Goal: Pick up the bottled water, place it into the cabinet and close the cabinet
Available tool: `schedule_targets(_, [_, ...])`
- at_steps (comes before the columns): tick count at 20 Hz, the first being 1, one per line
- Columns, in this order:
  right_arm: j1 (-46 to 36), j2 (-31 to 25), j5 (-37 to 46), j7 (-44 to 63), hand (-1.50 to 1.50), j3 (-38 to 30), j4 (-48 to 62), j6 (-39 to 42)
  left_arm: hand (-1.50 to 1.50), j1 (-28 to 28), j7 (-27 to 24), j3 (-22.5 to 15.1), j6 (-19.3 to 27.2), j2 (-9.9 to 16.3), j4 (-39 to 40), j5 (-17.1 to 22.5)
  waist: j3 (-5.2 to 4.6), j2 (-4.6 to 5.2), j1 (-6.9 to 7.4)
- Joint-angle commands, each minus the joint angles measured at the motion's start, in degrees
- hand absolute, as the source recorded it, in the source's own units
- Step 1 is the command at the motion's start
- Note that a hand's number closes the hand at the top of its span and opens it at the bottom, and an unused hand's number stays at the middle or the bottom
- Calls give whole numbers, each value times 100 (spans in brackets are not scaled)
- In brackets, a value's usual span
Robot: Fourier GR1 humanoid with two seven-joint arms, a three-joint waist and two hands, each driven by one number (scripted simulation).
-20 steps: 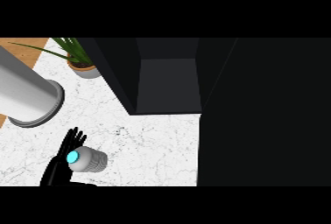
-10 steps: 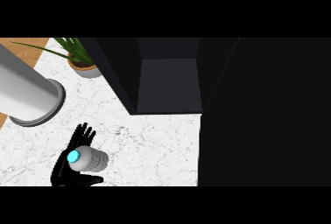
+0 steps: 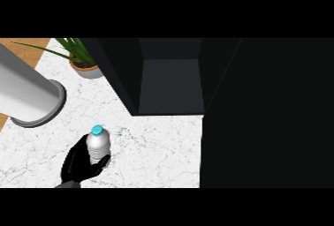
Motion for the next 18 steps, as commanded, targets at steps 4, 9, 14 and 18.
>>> schedule_targets(4, [29, -58, -377, 348, -150, -155, -661, -13, 150, 68, -370, -178, -525, -154, -120, 158, 7, -1, 55])
schedule_targets(9, [-13, 6, -336, 300, -150, -40, -684, -41, 150, -5, -733, -154, -220, -129, -647, 256, 5, 0, 62])
schedule_targets(14, [117, -6, -272, 288, -150, -37, -796, 34, 150, -439, -712, -440, 1534, -480, -609, 712, 3, -6, -26])
schedule_targets(18, [-38, -76, -608, 513, -150, -293, -902, -54, 150, -175, -194, -745, 1606, -486, -1193, 1098, 12, -18, 77])
